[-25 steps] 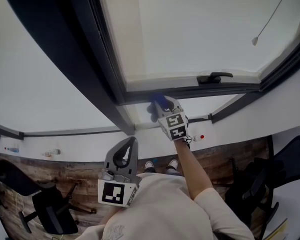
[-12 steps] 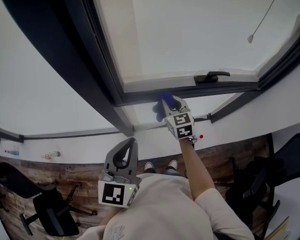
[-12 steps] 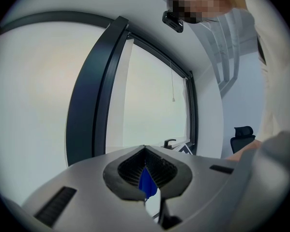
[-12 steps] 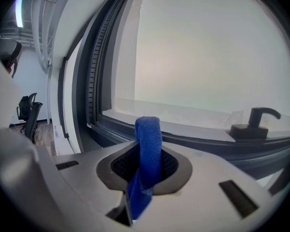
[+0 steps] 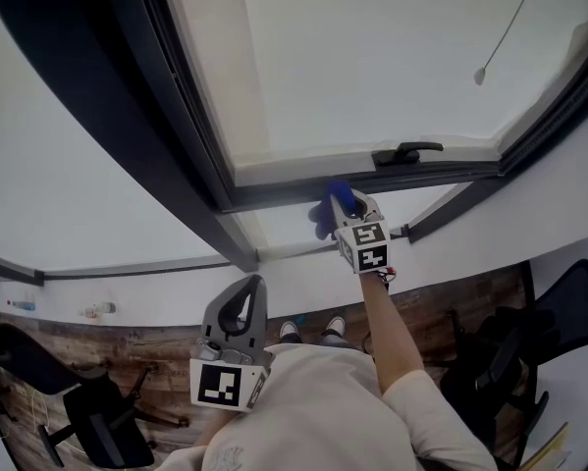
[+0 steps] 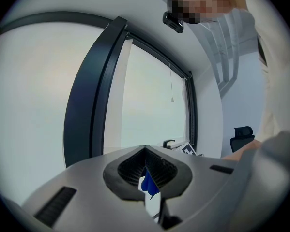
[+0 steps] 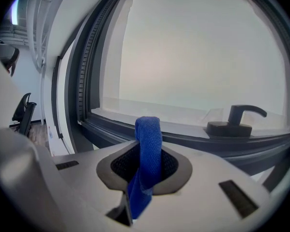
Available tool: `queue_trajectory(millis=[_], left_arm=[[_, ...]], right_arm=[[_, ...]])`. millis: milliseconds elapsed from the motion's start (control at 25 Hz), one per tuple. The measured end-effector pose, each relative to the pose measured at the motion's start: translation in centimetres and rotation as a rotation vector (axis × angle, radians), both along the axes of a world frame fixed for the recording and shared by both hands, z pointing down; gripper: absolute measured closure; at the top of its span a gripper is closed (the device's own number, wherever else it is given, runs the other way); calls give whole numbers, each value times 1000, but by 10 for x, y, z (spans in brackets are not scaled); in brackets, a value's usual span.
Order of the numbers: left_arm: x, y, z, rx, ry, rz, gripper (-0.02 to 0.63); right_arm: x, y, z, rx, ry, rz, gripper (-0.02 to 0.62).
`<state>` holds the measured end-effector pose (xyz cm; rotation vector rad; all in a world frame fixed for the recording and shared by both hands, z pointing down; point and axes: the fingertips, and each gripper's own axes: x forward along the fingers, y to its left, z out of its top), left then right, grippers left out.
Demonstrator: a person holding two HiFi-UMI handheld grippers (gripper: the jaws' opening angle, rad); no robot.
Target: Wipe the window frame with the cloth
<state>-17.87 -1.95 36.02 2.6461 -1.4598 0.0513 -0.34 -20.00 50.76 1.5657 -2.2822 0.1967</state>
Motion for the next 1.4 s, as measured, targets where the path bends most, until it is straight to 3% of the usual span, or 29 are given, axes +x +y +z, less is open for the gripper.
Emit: queue_trajectory(millis=[560,720,1200,1400], left_arm=[[18,-3,2,-3,-7,23,597],[34,-5,4,-9,-14,42,597],[153,-10,-3,-4,4,80,597],[188,-12,-4,-1,3,45,597]], right_arm=[[55,0,0,-5,0,72,534],[63,-1,0,-5,9,45,534],[98,-1,-3,-32,8,-109,534],[123,-2,-5,-27,-18,-144,534]])
